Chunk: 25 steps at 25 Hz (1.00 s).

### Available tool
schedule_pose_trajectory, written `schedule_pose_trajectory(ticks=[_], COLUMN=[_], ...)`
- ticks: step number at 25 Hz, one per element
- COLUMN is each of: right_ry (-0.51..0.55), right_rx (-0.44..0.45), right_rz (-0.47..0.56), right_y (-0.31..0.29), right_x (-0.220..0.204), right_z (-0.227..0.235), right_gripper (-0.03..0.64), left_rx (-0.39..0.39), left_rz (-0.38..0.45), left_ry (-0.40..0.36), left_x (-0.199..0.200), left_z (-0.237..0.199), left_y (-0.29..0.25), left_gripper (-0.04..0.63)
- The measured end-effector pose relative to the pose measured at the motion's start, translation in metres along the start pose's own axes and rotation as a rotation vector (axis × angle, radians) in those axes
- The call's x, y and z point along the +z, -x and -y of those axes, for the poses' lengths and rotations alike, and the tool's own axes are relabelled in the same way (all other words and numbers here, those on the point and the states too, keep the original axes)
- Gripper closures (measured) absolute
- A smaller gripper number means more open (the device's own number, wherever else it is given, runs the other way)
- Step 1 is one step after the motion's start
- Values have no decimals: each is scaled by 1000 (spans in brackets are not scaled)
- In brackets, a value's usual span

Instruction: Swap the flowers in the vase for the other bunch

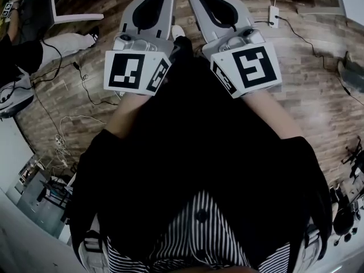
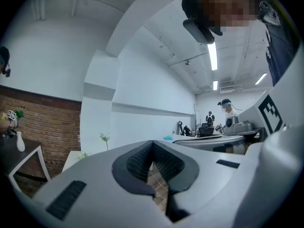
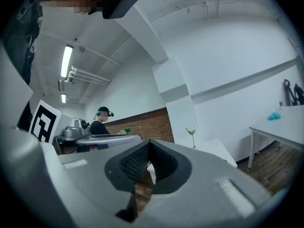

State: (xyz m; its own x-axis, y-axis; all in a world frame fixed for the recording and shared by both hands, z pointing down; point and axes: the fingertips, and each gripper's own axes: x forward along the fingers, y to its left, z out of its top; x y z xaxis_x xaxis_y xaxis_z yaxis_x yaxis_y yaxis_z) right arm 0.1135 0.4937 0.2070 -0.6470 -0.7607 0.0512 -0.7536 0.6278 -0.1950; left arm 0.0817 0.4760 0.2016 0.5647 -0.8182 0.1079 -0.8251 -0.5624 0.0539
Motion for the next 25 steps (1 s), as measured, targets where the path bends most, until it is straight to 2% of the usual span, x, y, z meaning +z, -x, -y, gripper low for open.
schedule_pose_trajectory(ticks=[13,25], right_ry=[45,68], right_rx=[-84,-124], right_rz=[1,-37], right_y=[-39,-146], right_x=[14,24], right_z=[39,67], right_gripper=[617,617], left_rx=[-87,-136], left_rz=[26,36], left_ry=[27,58], left_x=[6,17], left_z=[-26,-115], left_y=[-58,-118], left_gripper=[592,592])
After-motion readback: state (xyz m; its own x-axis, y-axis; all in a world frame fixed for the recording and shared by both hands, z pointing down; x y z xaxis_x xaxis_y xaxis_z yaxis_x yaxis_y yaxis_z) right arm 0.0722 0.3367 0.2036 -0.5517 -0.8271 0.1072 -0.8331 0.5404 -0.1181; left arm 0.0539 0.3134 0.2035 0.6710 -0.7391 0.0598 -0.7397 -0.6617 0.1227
